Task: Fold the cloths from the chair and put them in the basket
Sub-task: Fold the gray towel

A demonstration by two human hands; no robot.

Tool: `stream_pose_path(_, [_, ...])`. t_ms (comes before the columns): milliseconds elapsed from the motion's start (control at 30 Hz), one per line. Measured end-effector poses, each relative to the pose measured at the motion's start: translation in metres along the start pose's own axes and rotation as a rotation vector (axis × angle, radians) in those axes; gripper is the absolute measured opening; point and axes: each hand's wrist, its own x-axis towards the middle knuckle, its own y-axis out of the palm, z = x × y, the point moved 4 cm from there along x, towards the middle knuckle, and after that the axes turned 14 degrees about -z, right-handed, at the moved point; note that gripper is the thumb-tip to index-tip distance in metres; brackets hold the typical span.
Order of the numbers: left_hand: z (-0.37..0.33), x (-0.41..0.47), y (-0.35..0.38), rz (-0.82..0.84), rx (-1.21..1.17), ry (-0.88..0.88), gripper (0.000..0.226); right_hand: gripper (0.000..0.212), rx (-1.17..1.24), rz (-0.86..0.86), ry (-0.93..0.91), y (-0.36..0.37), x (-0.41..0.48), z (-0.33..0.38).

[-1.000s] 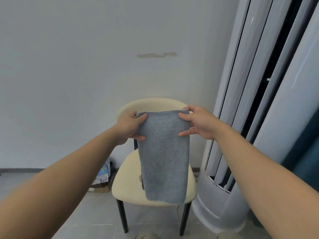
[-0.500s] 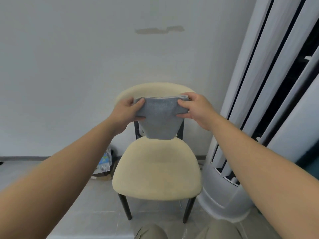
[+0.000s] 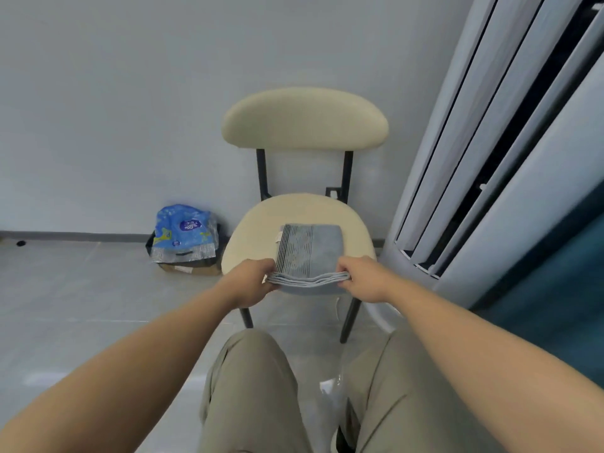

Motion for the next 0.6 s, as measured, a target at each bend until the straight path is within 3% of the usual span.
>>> stream_pose_path(300, [-0.023, -0.02, -0.015, 0.054, -0.049, 0.033, 0.02, 0.013, 0.058, 0.105, 0.004, -0.01, -0.02, 0.007])
stream_pose_path(600, [0.005, 0.085, -0.012, 0.004, -0.332, -0.27, 0.016, 0.017, 0.402, -0.08, 0.259, -0.031, 0.069, -0.02])
